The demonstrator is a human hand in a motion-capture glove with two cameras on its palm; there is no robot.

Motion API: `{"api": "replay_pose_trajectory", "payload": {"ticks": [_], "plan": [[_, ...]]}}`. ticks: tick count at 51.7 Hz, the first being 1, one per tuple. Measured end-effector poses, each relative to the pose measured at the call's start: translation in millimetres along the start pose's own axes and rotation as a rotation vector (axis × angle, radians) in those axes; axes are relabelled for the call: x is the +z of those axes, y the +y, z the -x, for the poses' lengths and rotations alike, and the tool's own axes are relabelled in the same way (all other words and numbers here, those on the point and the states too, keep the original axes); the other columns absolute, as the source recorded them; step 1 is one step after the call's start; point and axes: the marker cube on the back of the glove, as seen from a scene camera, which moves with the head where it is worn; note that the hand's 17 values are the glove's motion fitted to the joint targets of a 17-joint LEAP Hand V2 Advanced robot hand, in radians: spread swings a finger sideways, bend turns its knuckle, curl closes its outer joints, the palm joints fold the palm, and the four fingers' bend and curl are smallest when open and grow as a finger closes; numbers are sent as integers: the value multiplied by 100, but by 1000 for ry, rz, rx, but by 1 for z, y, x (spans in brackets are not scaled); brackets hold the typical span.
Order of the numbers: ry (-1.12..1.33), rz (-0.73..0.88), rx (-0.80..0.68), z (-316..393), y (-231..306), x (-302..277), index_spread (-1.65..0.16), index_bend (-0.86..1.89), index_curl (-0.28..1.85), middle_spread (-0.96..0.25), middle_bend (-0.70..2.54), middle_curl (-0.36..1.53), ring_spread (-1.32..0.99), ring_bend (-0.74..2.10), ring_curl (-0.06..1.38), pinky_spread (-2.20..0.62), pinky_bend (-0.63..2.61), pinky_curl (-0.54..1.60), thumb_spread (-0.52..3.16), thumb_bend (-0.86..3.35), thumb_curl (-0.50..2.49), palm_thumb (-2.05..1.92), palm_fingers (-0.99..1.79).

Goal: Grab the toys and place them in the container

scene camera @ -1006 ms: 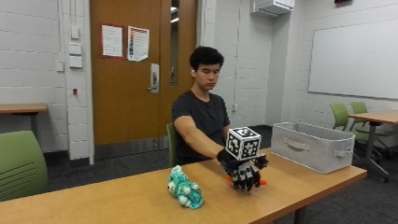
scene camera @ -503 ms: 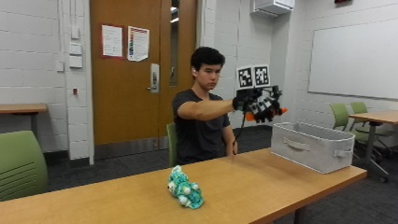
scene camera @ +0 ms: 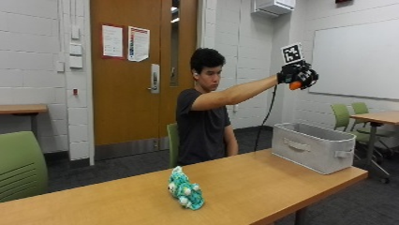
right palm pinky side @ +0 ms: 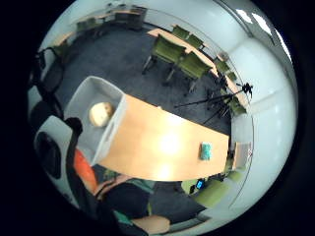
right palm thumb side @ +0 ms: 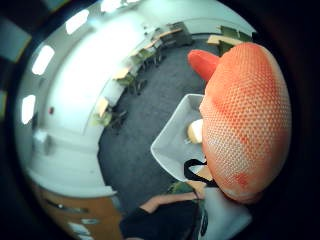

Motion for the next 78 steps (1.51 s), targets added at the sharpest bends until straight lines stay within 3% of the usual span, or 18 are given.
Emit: {"api": "replay_pose_trajectory", "payload": {"ticks": [4, 10, 16, 20, 22, 24, 26, 28, 31, 36, 42, 50, 65, 78], "plan": [[-104, 36, 19, 17, -16, 16, -37, 12, -1, -46, 70, 70, -42, 119, 48, -48, 89, 38, 66, 14, 87, 67, 108], [-95, 64, -210, -5, -19, 49, -37, 11, -2, -46, 70, 71, -41, 119, 48, -48, 89, 38, 66, 13, 90, 66, 108], [-210, 129, -64, 25, -26, 60, -37, 11, -2, -46, 70, 72, -41, 120, 48, -48, 88, 39, 66, 12, 93, 67, 107], [87, 147, -87, -4, -25, 83, -36, 8, -2, -46, 69, 72, -41, 120, 48, -48, 90, 39, 66, 10, 94, 65, 104], [134, 155, -19, -6, -26, 88, -35, 5, -3, -47, 65, 71, -41, 121, 49, -48, 94, 40, 69, 5, 93, 58, 96], [126, 167, 29, -4, -27, 91, -34, 2, -2, -44, 56, 69, -41, 120, 48, -47, 101, 43, 87, -3, 84, 42, 86], [152, 176, -47, -14, -23, 95, -32, 1, -1, -36, 38, 64, -36, 109, 45, -41, 113, 46, 91, -16, 75, 20, 47], [159, 181, -140, -25, -18, 100, -30, 6, 2, -30, 31, 64, -32, 106, 47, -38, 121, 50, 92, -16, 69, 7, 30], [60, 179, -88, -25, -17, 101, -28, 10, 3, -20, 24, 60, -26, 93, 42, -31, 125, 50, 90, -15, 62, -8, 9], [43, 165, -69, -29, -11, 98, -27, 12, 6, -10, 21, 56, -18, 83, 35, -21, 129, 47, 88, -13, 54, -14, -1], [119, 128, 50, 19, -1, 84, -26, 13, 9, -3, 21, 54, -11, 77, 30, -14, 129, 45, 87, -12, 45, -14, -3], [26, 141, 158, -46, 33, 61, -29, 20, 16, -4, 21, 52, -8, 71, 28, -9, 123, 41, 89, -11, 37, -14, 1], [81, 166, 388, -234, 128, 13, -33, 19, 25, -7, 20, 49, -15, 66, 26, -5, 115, 36, 92, -9, 28, -12, 6], [119, 190, 583, -368, 225, 6, -35, 18, 29, -9, 22, 48, -17, 63, 25, 0, 106, 33, 95, -8, 24, -10, 3]]}}
